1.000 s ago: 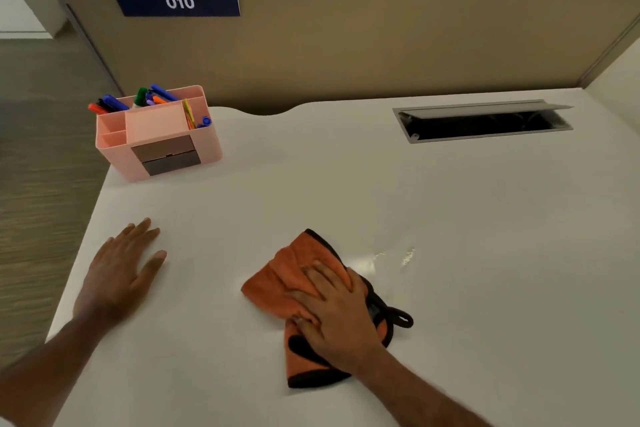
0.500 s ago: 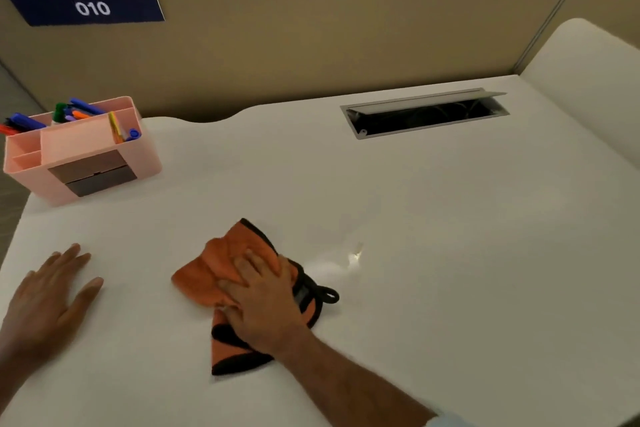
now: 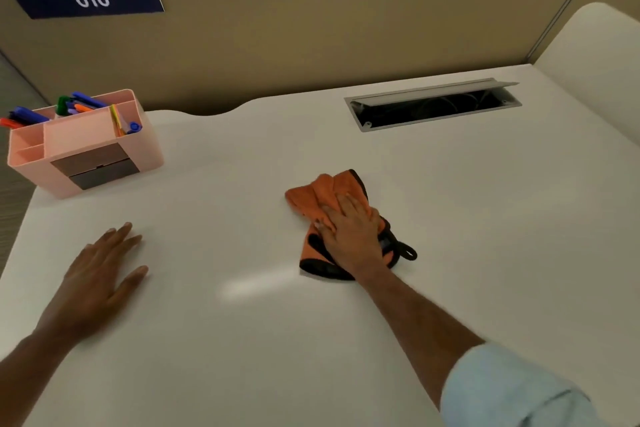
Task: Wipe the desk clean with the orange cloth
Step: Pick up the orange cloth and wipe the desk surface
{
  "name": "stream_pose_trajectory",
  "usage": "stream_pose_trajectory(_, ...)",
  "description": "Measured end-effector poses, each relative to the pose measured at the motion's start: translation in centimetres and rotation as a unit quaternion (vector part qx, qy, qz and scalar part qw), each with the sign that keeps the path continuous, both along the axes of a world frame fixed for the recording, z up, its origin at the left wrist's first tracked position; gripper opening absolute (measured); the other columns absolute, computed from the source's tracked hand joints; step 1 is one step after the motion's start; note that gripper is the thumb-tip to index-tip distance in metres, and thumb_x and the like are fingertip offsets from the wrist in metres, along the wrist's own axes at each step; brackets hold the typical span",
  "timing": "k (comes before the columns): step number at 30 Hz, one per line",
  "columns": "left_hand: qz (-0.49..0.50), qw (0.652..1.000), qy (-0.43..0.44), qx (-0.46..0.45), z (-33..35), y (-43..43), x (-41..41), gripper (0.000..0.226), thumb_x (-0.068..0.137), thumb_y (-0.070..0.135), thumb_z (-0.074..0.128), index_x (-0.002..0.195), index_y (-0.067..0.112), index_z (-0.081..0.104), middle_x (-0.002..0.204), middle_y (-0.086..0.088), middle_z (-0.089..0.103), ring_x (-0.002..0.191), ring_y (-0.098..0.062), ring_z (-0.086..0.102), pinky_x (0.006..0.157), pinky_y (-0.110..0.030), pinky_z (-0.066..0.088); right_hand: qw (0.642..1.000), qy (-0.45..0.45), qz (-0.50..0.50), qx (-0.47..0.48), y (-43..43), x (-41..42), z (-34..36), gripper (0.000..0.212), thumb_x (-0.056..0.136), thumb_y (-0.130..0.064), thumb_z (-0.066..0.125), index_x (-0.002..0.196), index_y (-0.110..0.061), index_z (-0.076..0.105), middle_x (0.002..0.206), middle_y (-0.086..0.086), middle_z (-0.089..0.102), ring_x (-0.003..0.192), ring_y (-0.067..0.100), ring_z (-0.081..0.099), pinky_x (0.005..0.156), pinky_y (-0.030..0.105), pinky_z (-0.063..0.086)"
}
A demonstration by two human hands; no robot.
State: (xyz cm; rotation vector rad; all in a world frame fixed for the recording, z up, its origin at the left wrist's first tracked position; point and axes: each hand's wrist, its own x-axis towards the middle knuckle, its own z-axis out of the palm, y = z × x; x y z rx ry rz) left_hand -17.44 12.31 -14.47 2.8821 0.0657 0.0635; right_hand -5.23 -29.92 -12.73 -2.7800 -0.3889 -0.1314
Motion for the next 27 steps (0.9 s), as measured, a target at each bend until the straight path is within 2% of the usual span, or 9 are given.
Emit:
stream_pose_trajectory(2,-0.007,1.0,0.001,0.014,0.0,-0.6,0.1,0.073,0.09,0.065,0.024,0.148,0.023,0.036,0.16,0.008,0.02,0.149,-0.018,0.017,0.118,-0.047,0.017,1.0,-0.008,0.026,0.001,2.9,0.4,0.4,0.048,0.088,-0.052,0.037,0.123,-0.029,0.061,0.141,0.007,0.051,0.131,0.03,0.044,0.097,0.061,0.034)
stream_pose_trajectory(5,0.008,1.0,0.007,0.015,-0.4,-1.3,0.3,0.073,0.089,0.067,0.02,0.149,0.027,0.036,0.162,0.007,0.018,0.15,-0.023,0.016,0.117,-0.05,0.019,0.99,-0.025,0.139,0.01,5.3,-2.9,-0.1,0.046,0.087,-0.053,0.043,0.121,-0.028,0.063,0.14,0.006,0.051,0.132,0.029,0.042,0.096,0.059,0.035)
stream_pose_trajectory(7,0.047,0.999,0.002,-0.002,-0.4,-1.7,0.5,0.074,0.089,0.068,0.02,0.148,0.027,0.036,0.163,0.004,0.018,0.15,-0.025,0.017,0.116,-0.052,0.017,0.977,-0.013,0.211,0.027,4.8,-6.7,-0.8,0.041,0.089,-0.049,0.05,0.122,-0.029,0.063,0.143,0.004,0.049,0.137,0.026,0.038,0.098,0.058,0.033)
stream_pose_trajectory(9,0.081,0.997,-0.004,-0.02,-0.2,-2.1,0.6,0.073,0.088,0.067,0.021,0.148,0.027,0.035,0.163,0.002,0.019,0.15,-0.026,0.016,0.116,-0.053,0.016,0.972,-0.002,0.229,0.045,2.5,-9.5,-1.2,0.038,0.09,-0.048,0.051,0.124,-0.033,0.06,0.146,0.001,0.047,0.14,0.021,0.034,0.102,0.056,0.032)
stream_pose_trajectory(12,0.091,0.996,-0.001,-0.019,-0.1,-1.7,0.7,0.075,0.088,0.069,0.019,0.148,0.028,0.034,0.163,0.002,0.019,0.15,-0.027,0.016,0.116,-0.055,0.017,0.984,-0.027,0.172,0.028,-3.4,-10.1,-1.5,0.037,0.089,-0.049,0.05,0.124,-0.039,0.057,0.144,-0.003,0.049,0.139,0.016,0.037,0.1,0.052,0.033)
stream_pose_trajectory(16,0.084,0.996,0.015,-0.01,-0.4,-1.1,0.8,0.075,0.088,0.07,0.018,0.149,0.03,0.034,0.163,0.002,0.019,0.149,-0.028,0.018,0.116,-0.054,0.017,0.998,-0.057,0.02,-0.024,-9.1,-5.5,-1.1,0.042,0.089,-0.043,0.045,0.128,-0.034,0.055,0.143,0.006,0.051,0.131,0.027,0.048,0.092,0.05,0.039)
stream_pose_trajectory(20,0.061,0.998,0.034,-0.007,-1.1,-0.6,0.7,0.075,0.087,0.072,0.018,0.149,0.033,0.034,0.163,0.004,0.017,0.15,-0.027,0.018,0.116,-0.054,0.019,0.994,-0.035,-0.089,-0.053,-8.6,2.5,-0.4,0.048,0.091,-0.048,0.043,0.136,-0.033,0.047,0.15,0.012,0.039,0.138,0.033,0.035,0.098,0.063,0.035)
stream_pose_trajectory(24,0.064,0.997,0.033,0.01,-1.3,-1.2,0.7,0.076,0.087,0.072,0.018,0.15,0.032,0.032,0.163,0.007,0.014,0.15,-0.025,0.018,0.115,-0.052,0.02,0.993,0.011,-0.066,-0.092,-4.1,7.3,0.1,0.056,0.091,-0.06,0.031,0.142,-0.037,0.037,0.155,0.02,0.025,0.142,0.041,0.022,0.107,0.067,0.02)
stream_pose_trajectory(27,0.063,0.997,0.036,0.014,-1.0,-2.2,0.9,0.077,0.087,0.072,0.018,0.15,0.031,0.031,0.163,0.008,0.013,0.15,-0.023,0.018,0.116,-0.05,0.018,0.996,0.011,0.037,-0.086,0.1,5.8,0.3,0.054,0.091,-0.058,0.037,0.14,-0.037,0.041,0.155,0.019,0.026,0.142,0.041,0.023,0.105,0.068,0.02)
